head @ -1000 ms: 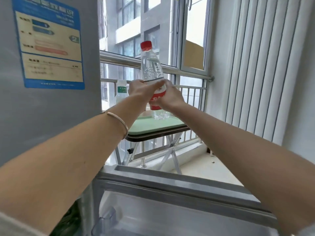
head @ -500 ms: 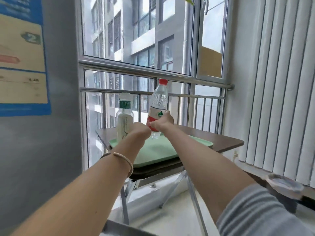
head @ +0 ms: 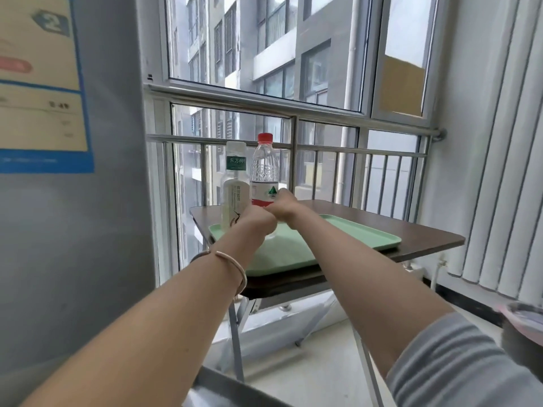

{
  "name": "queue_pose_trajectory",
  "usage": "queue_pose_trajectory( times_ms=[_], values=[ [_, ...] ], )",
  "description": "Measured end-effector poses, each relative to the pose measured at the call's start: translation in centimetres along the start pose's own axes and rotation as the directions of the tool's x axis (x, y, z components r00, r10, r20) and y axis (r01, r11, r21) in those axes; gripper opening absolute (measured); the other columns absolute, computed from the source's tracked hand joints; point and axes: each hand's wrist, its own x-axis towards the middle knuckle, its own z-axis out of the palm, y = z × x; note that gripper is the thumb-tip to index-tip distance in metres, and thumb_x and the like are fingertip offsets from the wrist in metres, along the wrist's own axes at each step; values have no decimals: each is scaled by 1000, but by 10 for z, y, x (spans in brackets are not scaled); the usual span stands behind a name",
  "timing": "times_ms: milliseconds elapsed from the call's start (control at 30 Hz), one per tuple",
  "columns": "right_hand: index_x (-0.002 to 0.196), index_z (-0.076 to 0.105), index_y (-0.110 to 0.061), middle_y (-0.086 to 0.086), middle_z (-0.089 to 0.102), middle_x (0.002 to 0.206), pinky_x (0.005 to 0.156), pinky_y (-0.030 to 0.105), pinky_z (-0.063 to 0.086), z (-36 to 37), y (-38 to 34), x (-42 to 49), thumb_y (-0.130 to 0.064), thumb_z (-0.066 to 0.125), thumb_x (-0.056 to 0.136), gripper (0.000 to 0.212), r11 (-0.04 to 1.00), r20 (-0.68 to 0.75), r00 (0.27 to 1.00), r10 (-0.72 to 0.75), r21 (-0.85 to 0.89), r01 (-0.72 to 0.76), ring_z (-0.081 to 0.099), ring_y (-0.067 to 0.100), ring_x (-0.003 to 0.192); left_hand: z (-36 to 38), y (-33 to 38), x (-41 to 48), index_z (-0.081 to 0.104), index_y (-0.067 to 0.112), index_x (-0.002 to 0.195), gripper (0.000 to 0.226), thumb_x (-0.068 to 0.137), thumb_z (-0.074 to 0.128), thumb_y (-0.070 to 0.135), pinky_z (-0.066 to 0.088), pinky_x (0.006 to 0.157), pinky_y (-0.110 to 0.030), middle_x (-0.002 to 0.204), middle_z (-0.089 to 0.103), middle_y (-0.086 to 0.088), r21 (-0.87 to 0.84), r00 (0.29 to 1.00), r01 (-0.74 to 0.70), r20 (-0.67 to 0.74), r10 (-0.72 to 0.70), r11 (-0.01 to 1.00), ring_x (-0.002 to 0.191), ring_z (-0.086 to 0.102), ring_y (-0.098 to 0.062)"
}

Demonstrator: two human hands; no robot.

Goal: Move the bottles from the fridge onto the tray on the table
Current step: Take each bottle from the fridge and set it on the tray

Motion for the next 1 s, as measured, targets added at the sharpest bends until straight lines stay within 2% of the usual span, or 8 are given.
queue_pose_trajectory(
  times_ms=[67,233,367,533,667,767,933,1000],
  values=[
    [103,51,-5,7,56,88,59,23,41,-2,-1,-5,-7,66,84,24,1000,44,999,4,-17,-3,53,16,73,1,-1,-1,39,-3,134,39,96,42,5,40,82,-28,111,52,-15,-20,1000,0,7,1,1000,101,51,-27],
    [105,48,-1,9,51,92,79,34,50,-10,-12,-36,-7,61,86,25,991,-6,999,-40,-129,39,52,20,87,-5,-7,-16,53,-3,126,35,92,47,5,50,91,-35,117,61,-19,-206,991,-128,22,135,970,95,56,-27],
    [66,45,-9,4,44,63,51,24,37,-24,-29,-70,-14,57,92,29,977,-41,995,-95,-196,85,43,14,56,-11,-1,-47,54,-7,120,29,95,41,0,51,87,-33,107,63,-16,-296,981,-194,-53,187,935,96,59,-25],
    [88,58,-2,9,54,74,64,30,48,-23,-43,-130,-6,55,91,7,968,-146,973,-178,-202,147,53,21,71,-38,-15,-100,60,-8,111,26,91,47,2,54,91,-43,113,65,-24,-340,944,-328,-100,313,881,103,64,-35],
    [99,66,4,14,61,85,59,29,52,-11,-55,-187,-13,58,91,21,966,-242,948,-205,-207,156,57,21,71,-64,-41,-146,66,-5,110,26,92,48,1,53,65,-24,110,69,-20,-329,931,-366,-117,347,870,89,67,-25],
    [102,66,8,14,63,84,70,35,57,10,-58,-224,-13,59,90,25,971,-314,929,-196,-195,140,60,21,72,-82,-67,-170,65,-4,108,25,89,51,5,54,86,-37,113,67,-21,-328,901,-428,-87,425,842,108,64,-35],
    [82,64,0,22,69,89,80,48,58,57,-54,-274,-15,61,89,17,980,-341,926,-164,-164,113,67,31,79,-94,-116,-192,62,-4,98,22,89,42,-5,50,57,-28,89,60,-16,-262,913,-401,-40,405,878,72,60,-23],
    [74,62,-5,23,71,89,79,50,58,85,-51,-289,-18,62,87,19,985,-341,930,-137,-145,92,70,36,83,-100,-145,-195,64,-6,99,23,84,47,-5,53,60,-34,93,66,-22,-220,907,-415,-29,420,883,76,64,-27]
  ],
)
